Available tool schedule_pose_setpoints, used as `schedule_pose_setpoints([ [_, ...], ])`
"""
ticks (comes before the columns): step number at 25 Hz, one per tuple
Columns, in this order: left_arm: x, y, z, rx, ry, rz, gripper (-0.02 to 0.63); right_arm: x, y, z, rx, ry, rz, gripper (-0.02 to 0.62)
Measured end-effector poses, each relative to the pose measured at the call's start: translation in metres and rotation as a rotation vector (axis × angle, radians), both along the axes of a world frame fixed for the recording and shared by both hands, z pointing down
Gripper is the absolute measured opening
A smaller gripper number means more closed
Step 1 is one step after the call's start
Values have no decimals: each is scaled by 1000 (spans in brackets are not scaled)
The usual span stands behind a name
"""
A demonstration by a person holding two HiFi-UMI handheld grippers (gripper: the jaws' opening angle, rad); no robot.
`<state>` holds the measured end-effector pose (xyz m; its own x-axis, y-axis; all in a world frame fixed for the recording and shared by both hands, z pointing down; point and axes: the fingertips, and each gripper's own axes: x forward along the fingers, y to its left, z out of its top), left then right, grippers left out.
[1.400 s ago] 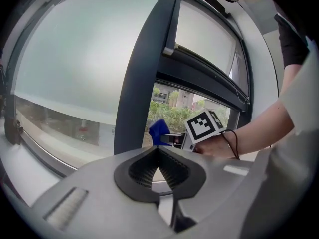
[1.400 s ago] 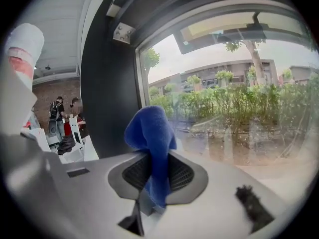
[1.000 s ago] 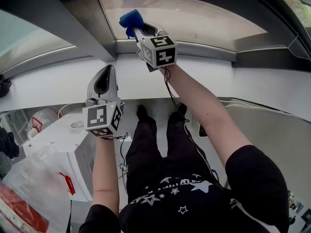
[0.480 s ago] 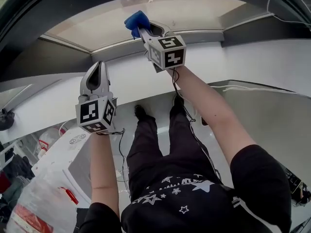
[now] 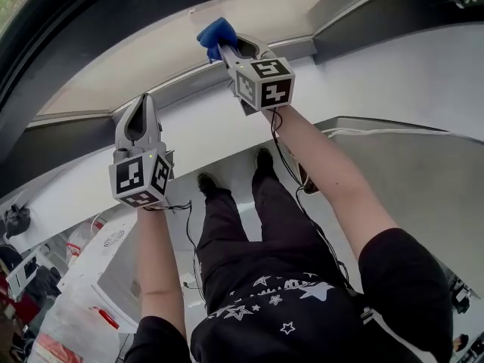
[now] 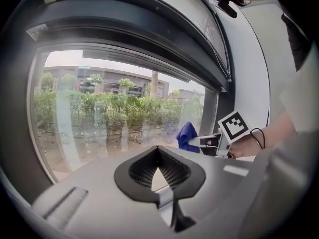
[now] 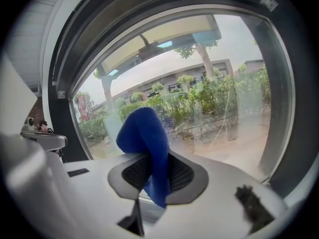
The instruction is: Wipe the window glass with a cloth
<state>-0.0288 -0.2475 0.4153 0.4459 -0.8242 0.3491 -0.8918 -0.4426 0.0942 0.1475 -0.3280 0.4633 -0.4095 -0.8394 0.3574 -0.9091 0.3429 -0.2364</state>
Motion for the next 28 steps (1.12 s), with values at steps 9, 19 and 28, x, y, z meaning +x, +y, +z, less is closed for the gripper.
schedule_pose_setpoints([
  [9,112,-11,3,-15,22,88,9,150,-3,4,-11,-19,168,75],
  [19,190,-14,5,-19,15,142,9,287,-3,22,-38,-57,373,74],
  [28,199,-1,17,-38,23,147,9,309,17,27,-39,-14,404,75],
])
